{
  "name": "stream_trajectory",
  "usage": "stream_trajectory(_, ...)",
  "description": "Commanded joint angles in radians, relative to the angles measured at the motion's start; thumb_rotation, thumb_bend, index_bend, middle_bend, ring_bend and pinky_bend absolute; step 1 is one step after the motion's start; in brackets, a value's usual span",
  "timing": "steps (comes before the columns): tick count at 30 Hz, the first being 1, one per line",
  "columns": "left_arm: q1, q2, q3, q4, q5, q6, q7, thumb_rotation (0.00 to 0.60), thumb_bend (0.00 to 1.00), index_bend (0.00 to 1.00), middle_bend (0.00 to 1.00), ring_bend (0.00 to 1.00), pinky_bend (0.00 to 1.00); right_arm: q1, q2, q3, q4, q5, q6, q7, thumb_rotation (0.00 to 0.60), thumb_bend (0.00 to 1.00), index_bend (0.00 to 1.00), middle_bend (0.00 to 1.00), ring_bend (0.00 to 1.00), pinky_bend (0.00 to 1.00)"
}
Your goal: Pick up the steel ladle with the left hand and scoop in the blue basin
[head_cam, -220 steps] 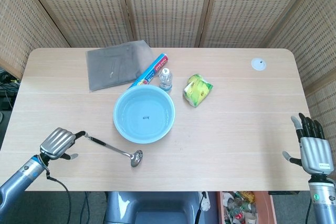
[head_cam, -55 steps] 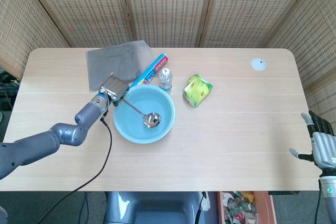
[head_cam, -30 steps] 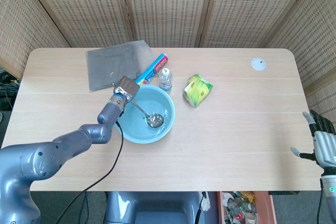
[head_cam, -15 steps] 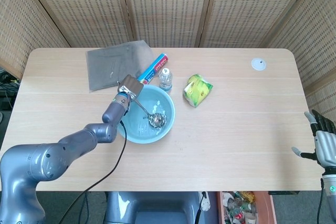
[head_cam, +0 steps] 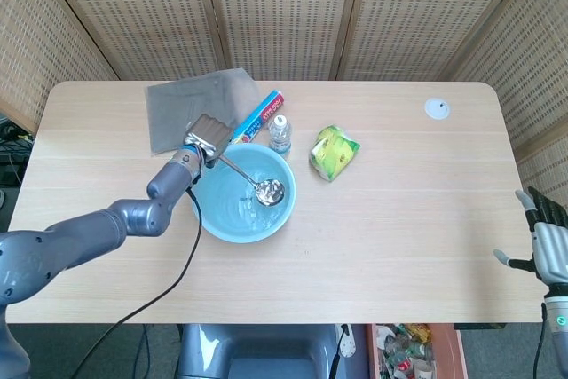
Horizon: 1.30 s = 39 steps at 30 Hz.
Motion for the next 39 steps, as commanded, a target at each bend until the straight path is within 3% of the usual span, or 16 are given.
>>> stream_trajectory(1,-0.008,0.035,0.003,-0.038,0.016,0.007,-0.013,0.600,0.58,0.86,0.99,0.97,0.99,0.001,-0.002,0.000,0.000,0.001,-0.001,-0.005,0.600,0.00,0.00,0.00,0.00,0.00)
stream_trajectory(19,-0.114,0.169,0.099,-0.231,-0.017,0.122,0.085,0.600,0.58,0.86,0.99,0.97,0.99,-0.005,0.004,-0.001,-0.012,-0.009,0.010,0.001,0.600,0.00,0.00,0.00,0.00,0.00)
stream_trajectory(39,-0.139,0.265,0.119,-0.349,-0.056,0.188,0.134,0.600,0.59,0.86,0.99,0.97,0.99,-0.011,0.010,0.000,-0.021,-0.024,0.032,0.004,0.600,0.00,0.00,0.00,0.00,0.00)
